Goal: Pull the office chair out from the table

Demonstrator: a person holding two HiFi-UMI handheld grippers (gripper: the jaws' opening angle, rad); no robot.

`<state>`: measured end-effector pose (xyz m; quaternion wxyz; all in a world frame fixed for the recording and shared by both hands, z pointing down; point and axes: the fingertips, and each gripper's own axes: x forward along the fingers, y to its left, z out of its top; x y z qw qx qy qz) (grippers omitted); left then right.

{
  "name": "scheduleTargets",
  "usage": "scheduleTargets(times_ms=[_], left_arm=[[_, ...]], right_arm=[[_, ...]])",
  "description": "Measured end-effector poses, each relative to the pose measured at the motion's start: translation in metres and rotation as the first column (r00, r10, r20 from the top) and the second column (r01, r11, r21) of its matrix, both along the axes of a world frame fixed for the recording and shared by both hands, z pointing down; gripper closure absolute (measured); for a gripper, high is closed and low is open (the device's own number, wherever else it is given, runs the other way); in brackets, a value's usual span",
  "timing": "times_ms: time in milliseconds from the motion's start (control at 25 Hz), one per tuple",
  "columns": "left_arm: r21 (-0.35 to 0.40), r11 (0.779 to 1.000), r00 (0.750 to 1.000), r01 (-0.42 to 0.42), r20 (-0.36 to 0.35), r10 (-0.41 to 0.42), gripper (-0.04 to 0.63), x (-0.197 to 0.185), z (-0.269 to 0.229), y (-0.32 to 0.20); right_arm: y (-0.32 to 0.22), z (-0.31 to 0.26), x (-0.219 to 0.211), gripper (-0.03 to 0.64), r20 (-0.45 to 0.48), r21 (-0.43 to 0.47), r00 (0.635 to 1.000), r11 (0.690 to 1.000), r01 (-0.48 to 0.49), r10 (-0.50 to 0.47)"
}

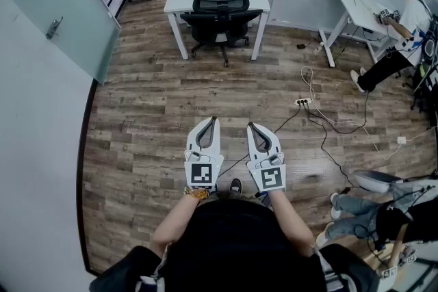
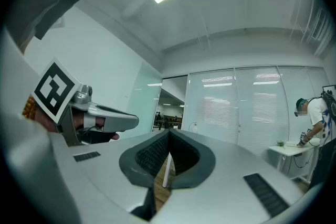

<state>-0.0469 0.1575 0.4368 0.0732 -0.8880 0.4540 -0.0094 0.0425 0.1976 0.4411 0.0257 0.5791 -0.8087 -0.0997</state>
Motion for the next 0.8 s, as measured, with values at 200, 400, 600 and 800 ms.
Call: scheduleTargets(times_ms=[200, 400, 600, 800], left_arm=[[0.004, 1.000, 1.000, 0.023, -0.002, -0.023, 0.577, 0.015, 0.000, -0.002], [-0.003, 0.998, 0.998, 0.057, 0.003, -0.057, 0.577, 0.030, 0.000, -0.013], [0.020, 0.996, 0.996, 0.091, 0.004, -0.091, 0.577, 0.030, -0.002, -0.034], [0.020, 0.996, 0.996, 0.089, 0.004, -0.089, 0.577, 0.036, 0.002, -0.056]], right_arm=[[-0.003, 0.001, 0.013, 0.611, 0.047, -0.002, 0.998, 0.999, 0.048, -0.048], [-0.019, 0.002, 0.023, 0.609, 0.041, -0.012, 0.995, 0.996, 0.088, -0.088], [-0.040, 0.010, 0.024, 0.609, 0.000, -0.012, 0.993, 0.993, 0.117, -0.117], [-0.067, 0.013, 0.033, 0.609, 0.002, -0.004, 0.995, 0.995, 0.096, -0.096]])
